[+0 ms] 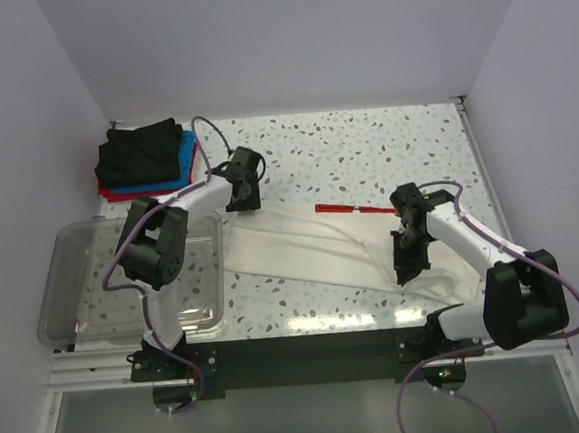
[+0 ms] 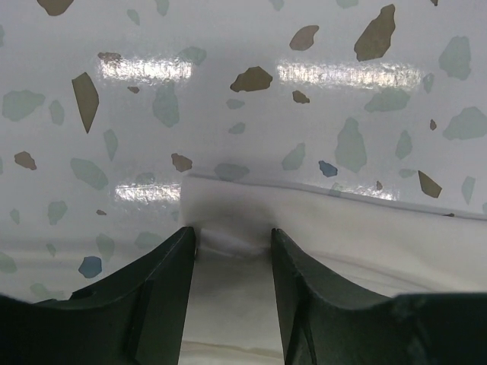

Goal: Fold and stack the t-shirts
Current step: Fold the tshirt

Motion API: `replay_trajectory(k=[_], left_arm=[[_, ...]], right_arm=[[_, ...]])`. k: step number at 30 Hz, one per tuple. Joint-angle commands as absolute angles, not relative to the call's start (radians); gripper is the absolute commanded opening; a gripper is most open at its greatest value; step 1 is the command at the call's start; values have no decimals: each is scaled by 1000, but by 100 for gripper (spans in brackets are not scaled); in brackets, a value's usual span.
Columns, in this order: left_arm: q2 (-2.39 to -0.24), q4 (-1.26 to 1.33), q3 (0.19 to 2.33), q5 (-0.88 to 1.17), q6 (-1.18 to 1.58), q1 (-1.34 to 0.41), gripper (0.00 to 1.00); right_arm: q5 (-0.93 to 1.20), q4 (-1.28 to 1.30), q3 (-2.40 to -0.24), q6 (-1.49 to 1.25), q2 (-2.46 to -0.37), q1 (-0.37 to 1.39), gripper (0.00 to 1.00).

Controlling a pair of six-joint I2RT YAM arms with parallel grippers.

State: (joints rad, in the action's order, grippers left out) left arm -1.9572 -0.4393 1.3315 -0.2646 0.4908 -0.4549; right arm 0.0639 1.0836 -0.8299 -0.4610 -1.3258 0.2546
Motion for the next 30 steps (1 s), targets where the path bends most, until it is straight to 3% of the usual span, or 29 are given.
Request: replay_trajectory(k=[1,6,12,30], left_arm=[[-1905,-440,1325,-264,515,-456,49],[-1898,-446,1327,-281,515,-456,31],[-1870,-468,1328,-287,517,-456,20],[-1638,-384,1115,-250,502,-460,22]], right_arm=[[75,1097,-838,-474,-1316,259,0],[78,1095,-836,-471,-1321,259,0],[78,1094,-836,-466,-1327,259,0],[67,1121,-845,-449,-1322,259,0]])
